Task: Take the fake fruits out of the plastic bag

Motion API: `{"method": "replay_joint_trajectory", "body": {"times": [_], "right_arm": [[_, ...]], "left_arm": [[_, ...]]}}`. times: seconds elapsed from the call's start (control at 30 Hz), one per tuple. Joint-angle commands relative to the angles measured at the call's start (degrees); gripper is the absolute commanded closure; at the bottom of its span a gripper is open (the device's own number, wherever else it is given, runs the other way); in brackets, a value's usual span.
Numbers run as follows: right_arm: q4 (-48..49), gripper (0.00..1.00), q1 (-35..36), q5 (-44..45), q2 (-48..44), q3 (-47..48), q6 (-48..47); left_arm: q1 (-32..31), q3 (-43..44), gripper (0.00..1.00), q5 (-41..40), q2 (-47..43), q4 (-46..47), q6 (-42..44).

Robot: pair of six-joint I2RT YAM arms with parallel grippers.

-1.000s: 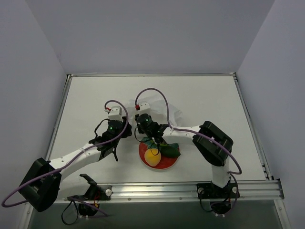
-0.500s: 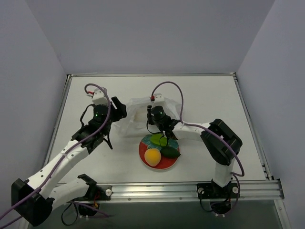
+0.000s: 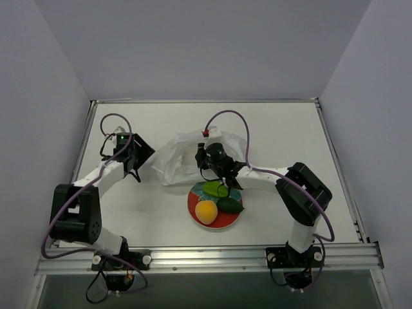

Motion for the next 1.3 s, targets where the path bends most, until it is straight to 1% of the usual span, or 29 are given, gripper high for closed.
{"method": "replay_joint_trajectory", "body": {"times": [0.0,0.2,0.37,0.47,0.5,0.53,0.57,0.6,0.67,0.7,0.8,0.97,1.03,1.13,1.17,1.2,1.27], "right_arm": [[1.56,0.80,0.14,-0.80,-3.07,-0.25,-0.14],[2.00,0.80,0.75,-0.80,-1.76,0.37,0.47],[2.79,0.80,1.37,-0.89,-1.05,0.54,0.74],[2.44,0.80,1.46,-0.80,-0.96,0.81,0.56],[2.44,0.80,1.46,-0.89,-0.88,0.89,0.56],[2.44,0.80,1.46,-0.98,-0.79,0.89,0.56],[2.44,0.80,1.46,-0.98,-0.70,0.89,0.56],[2.44,0.80,1.46,-1.07,-0.70,0.89,0.65],[2.53,0.80,1.54,-1.15,-0.52,0.81,0.83],[2.70,0.80,1.55,-1.07,-0.70,0.72,0.91],[2.88,0.80,1.63,-0.89,-0.87,0.28,0.91],[5.60,0.80,1.28,-0.19,-2.80,-1.91,2.05],[7.35,0.80,1.28,0.25,-4.21,-3.76,3.11],[9.30,0.79,1.02,0.69,-4.92,-5.17,3.99],[8.86,0.79,0.93,0.43,-4.74,-5.17,3.99],[8.77,0.79,0.93,0.17,-4.74,-5.17,3.99],[9.03,0.78,0.93,-0.36,-4.83,-5.61,3.99]], "left_arm": [[0.03,2.09,0.41,5.87,3.34,8.16,-6.12],[-0.06,1.74,0.40,7.54,10.46,16.16,-8.50],[-0.24,2.18,0.40,8.07,15.02,18.98,-9.56],[-0.68,0.42,0.39,6.41,16.26,21.18,-10.96],[-0.76,-0.54,0.40,6.49,16.53,23.36,-11.66],[-0.85,-0.90,0.45,6.49,16.88,24.42,-12.02],[-0.94,-1.07,0.69,6.40,17.32,25.13,-12.28],[-0.94,-1.08,0.80,6.40,17.49,26.18,-12.63],[-1.20,-0.81,0.96,6.75,17.32,27.51,-12.64],[-1.20,-0.64,0.98,6.93,17.06,28.21,-12.29],[-1.73,0.07,0.98,7.10,14.08,27.87,-10.62],[-3.83,0.68,0.98,8.51,4.68,25.76,-9.82],[-6.20,1.29,0.98,8.86,1.00,23.57,-8.95],[-9.28,2.35,0.98,6.85,-3.14,16.55,-5.35],[-9.29,1.66,0.98,5.27,-4.29,13.83,-4.99],[-8.94,-1.14,0.98,4.04,-5.43,12.93,-4.99],[-6.57,-4.31,0.96,1.40,-8.95,11.00,-5.43]]}}
